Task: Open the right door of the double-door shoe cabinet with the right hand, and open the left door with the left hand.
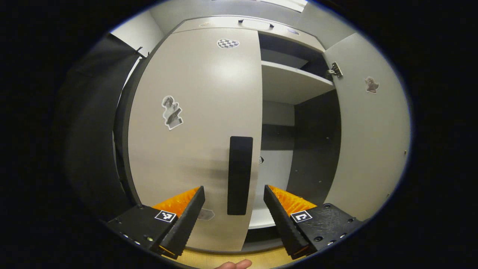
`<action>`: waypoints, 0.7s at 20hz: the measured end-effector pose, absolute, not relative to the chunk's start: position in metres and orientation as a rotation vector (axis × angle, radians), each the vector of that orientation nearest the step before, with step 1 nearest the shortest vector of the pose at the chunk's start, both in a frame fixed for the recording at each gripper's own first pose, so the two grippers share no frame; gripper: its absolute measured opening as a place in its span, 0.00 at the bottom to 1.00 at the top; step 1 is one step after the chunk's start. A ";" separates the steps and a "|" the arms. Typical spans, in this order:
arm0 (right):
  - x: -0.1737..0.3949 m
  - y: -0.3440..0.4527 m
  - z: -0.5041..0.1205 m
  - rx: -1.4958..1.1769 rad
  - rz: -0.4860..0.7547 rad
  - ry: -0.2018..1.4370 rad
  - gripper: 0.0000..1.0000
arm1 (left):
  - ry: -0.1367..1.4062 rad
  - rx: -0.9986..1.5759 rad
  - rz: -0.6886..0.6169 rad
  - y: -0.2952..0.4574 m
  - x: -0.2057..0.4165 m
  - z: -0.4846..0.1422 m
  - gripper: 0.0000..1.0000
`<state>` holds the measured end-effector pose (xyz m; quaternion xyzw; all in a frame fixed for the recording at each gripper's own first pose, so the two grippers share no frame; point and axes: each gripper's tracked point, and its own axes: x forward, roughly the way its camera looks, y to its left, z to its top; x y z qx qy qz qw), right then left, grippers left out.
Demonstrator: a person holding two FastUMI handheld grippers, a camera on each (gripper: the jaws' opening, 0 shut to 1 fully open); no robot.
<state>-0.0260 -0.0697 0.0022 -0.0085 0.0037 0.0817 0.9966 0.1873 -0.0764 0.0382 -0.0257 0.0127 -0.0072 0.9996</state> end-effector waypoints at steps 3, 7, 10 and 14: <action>-0.021 -0.075 0.002 -0.007 0.162 0.011 0.91 | 0.021 -0.038 -0.005 -0.076 0.204 0.044 0.96; -0.014 -0.076 0.001 -0.009 0.165 0.016 0.92 | 0.005 0.009 0.023 -0.073 0.213 0.045 0.95; -0.007 -0.073 0.003 -0.008 0.183 0.008 0.91 | 0.002 0.003 0.020 -0.071 0.213 0.046 0.94; -0.001 -0.066 0.001 -0.010 0.208 0.007 0.91 | 0.010 -0.014 0.017 -0.068 0.213 0.046 0.94</action>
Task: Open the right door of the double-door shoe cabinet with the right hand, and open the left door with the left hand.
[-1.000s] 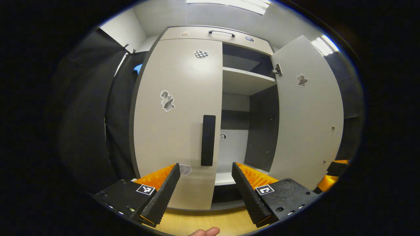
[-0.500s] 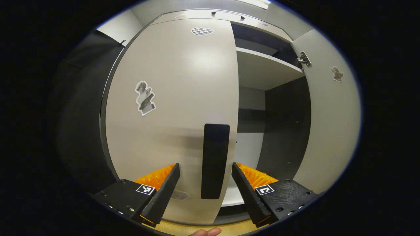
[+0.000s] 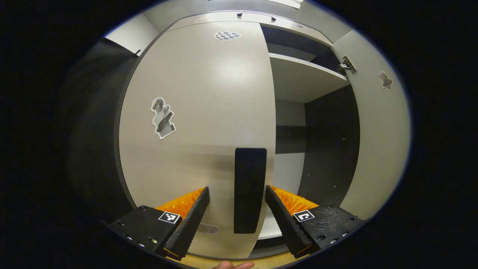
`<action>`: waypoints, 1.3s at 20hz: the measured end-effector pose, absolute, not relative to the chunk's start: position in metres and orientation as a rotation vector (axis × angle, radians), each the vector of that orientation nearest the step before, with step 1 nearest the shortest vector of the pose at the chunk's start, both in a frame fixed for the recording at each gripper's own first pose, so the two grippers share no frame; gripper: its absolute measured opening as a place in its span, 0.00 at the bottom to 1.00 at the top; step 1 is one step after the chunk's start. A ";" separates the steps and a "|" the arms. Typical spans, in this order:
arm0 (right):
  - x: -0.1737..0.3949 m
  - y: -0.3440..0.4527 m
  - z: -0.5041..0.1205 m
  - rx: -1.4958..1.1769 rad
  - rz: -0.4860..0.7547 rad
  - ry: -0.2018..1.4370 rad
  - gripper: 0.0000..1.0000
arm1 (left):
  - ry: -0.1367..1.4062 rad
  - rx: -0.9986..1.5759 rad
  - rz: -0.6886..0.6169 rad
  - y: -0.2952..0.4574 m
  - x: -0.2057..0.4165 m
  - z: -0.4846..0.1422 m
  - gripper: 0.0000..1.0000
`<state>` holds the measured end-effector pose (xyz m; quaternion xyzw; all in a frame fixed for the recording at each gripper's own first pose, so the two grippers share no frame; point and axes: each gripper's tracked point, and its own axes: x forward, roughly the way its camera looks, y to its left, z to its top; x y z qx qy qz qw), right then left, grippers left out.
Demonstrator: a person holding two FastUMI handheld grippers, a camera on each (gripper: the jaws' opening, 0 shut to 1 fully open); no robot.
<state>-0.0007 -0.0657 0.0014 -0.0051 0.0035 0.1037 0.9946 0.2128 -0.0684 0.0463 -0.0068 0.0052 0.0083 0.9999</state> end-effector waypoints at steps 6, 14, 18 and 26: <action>0.000 -0.063 -0.003 -0.007 0.221 0.011 0.91 | 0.031 -0.049 0.005 -0.070 0.214 0.040 0.71; -0.005 -0.081 -0.004 0.013 0.178 0.009 0.94 | 0.015 -0.026 0.005 -0.082 0.212 0.043 0.16; -0.009 -0.082 -0.004 0.014 0.166 0.008 0.91 | 0.016 -0.018 -0.014 -0.082 0.210 0.042 0.04; -0.017 -0.072 -0.004 0.020 0.176 -0.014 0.91 | 0.009 0.034 -0.029 -0.073 0.148 0.049 0.04</action>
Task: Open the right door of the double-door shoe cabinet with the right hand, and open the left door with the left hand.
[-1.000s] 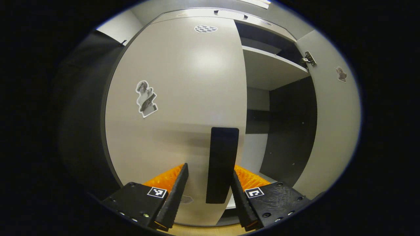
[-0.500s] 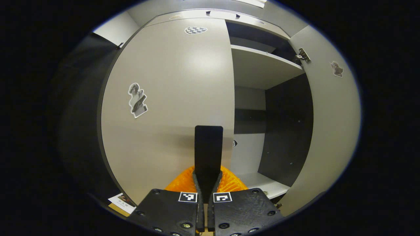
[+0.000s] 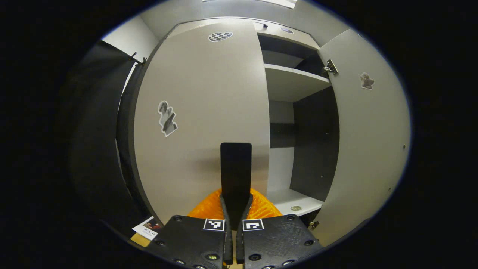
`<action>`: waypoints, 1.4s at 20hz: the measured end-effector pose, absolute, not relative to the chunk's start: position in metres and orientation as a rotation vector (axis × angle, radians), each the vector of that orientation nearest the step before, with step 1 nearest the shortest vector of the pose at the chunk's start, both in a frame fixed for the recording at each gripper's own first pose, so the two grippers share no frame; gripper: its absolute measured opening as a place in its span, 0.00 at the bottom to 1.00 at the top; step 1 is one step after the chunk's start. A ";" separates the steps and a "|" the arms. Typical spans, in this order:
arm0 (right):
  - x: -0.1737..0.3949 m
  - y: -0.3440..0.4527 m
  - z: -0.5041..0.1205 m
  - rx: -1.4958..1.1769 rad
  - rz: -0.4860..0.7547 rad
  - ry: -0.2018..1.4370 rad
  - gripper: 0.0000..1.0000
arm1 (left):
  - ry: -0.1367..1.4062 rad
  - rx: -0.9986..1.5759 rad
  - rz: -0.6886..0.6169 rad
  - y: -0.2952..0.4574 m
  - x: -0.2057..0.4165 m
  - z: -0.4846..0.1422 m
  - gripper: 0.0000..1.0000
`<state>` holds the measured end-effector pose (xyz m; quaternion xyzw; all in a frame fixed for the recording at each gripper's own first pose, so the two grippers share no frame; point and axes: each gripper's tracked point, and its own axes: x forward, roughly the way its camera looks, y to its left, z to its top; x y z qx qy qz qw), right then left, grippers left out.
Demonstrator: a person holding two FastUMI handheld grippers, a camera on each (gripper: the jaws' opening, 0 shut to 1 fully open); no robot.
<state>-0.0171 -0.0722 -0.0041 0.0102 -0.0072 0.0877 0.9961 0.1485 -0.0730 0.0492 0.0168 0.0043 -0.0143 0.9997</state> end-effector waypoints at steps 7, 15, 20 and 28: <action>-0.024 -0.040 -0.009 -0.002 0.205 -0.026 0.91 | -0.005 0.014 0.019 -0.047 0.113 0.053 0.03; 0.003 -0.036 -0.025 0.023 0.199 0.003 0.91 | -0.035 0.047 0.143 0.003 0.086 0.057 0.01; 0.013 -0.040 -0.030 0.047 0.184 0.010 0.91 | -0.030 0.042 0.162 0.019 0.079 0.056 0.01; 0.017 -0.040 -0.046 0.052 0.166 0.048 0.91 | -0.063 0.015 0.139 0.051 0.077 0.056 0.00</action>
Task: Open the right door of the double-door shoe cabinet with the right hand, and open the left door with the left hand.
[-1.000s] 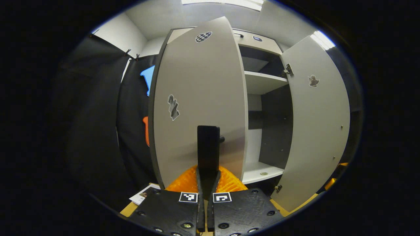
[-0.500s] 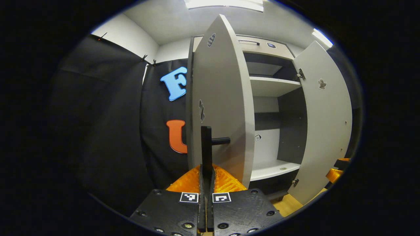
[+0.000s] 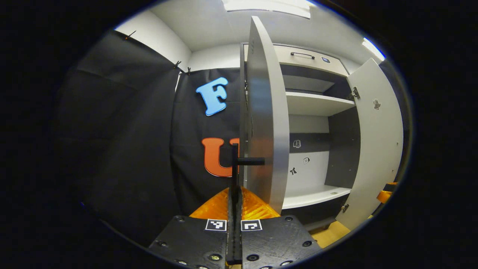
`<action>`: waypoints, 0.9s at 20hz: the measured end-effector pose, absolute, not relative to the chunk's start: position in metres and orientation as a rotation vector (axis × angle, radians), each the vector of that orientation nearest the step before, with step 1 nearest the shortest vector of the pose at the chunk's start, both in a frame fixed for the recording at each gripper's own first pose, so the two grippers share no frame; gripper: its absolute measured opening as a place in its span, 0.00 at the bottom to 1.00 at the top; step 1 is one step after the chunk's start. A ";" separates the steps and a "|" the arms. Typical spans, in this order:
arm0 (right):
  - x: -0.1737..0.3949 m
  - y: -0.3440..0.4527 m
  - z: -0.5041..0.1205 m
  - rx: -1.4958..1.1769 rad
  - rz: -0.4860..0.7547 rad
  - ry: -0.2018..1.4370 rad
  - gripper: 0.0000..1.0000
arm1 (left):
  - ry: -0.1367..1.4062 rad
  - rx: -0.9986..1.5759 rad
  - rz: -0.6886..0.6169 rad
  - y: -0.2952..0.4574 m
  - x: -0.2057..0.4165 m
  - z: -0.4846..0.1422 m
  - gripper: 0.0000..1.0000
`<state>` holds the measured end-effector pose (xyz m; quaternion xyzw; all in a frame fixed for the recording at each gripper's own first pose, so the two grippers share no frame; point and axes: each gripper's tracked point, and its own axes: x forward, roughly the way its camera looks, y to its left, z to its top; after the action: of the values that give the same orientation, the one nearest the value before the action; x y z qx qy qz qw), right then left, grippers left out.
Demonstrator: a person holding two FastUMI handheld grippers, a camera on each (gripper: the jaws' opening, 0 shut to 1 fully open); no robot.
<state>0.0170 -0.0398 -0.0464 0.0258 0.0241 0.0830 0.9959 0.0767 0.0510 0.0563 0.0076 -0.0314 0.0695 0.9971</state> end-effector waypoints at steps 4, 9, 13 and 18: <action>0.016 -0.031 -0.049 0.050 0.172 0.065 0.91 | -0.083 0.001 0.067 0.060 0.079 0.057 0.00; 0.014 -0.025 -0.044 0.025 0.171 0.053 0.91 | -0.103 0.041 -0.015 0.063 0.079 0.056 0.10; 0.013 -0.018 -0.038 0.026 0.180 0.038 0.91 | -0.102 0.046 -0.026 0.062 0.061 0.050 0.00; 0.019 -0.022 -0.044 0.010 0.164 0.065 0.91 | -0.137 0.041 0.010 0.032 0.033 0.054 0.00</action>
<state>0.0193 -0.0218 -0.0441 0.0048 0.0322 0.0821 0.9961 0.0335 0.0322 0.0542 0.0205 -0.0686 0.0052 0.9974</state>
